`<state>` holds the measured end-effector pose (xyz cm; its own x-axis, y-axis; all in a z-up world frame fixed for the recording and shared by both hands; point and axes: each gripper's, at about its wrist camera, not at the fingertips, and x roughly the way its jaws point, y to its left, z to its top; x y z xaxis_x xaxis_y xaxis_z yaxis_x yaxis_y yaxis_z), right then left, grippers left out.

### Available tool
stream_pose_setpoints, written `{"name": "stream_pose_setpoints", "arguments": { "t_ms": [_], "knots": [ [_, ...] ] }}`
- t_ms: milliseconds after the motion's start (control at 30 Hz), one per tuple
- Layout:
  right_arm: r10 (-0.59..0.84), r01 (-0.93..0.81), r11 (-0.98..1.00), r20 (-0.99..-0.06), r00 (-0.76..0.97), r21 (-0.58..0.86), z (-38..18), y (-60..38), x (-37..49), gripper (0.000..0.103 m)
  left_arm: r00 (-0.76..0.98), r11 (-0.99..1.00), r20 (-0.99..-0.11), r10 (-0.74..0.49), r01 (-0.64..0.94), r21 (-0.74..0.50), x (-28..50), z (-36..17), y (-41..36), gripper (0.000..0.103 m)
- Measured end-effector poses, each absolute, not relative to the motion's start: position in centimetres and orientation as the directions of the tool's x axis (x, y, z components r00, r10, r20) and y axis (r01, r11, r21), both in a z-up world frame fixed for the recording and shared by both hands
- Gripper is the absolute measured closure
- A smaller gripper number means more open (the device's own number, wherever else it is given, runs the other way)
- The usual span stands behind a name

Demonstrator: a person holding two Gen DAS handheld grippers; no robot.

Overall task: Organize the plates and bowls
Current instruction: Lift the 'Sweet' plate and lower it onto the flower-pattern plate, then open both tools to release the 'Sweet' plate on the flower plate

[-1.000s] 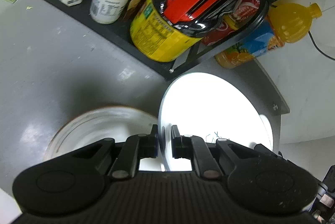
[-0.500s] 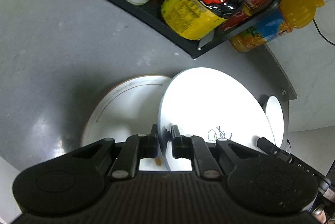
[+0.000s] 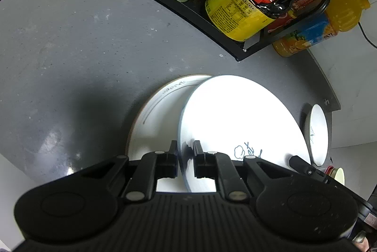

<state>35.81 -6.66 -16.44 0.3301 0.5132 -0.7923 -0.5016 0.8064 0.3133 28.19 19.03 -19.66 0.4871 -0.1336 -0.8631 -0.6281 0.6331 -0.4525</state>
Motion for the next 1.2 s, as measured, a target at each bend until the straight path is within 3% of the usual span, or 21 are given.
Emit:
{"name": "stream_pose_setpoints", "arguments": {
  "t_ms": [833,1200],
  "knots": [
    [0.466,-0.501,0.829,-0.800,0.377,0.246,-16.7,-5.4,34.3,0.096,0.417,0.653,-0.897,-0.146,-0.641,-0.404,27.3,-21.6,19.4,0.089],
    [0.457,-0.481,0.842,-0.799,0.391,0.247,-17.0,-5.4,34.2,0.095,0.452,0.689,-0.887,-0.099,-0.611,-0.389,26.4,-18.3,20.6,0.088]
  ]
}}
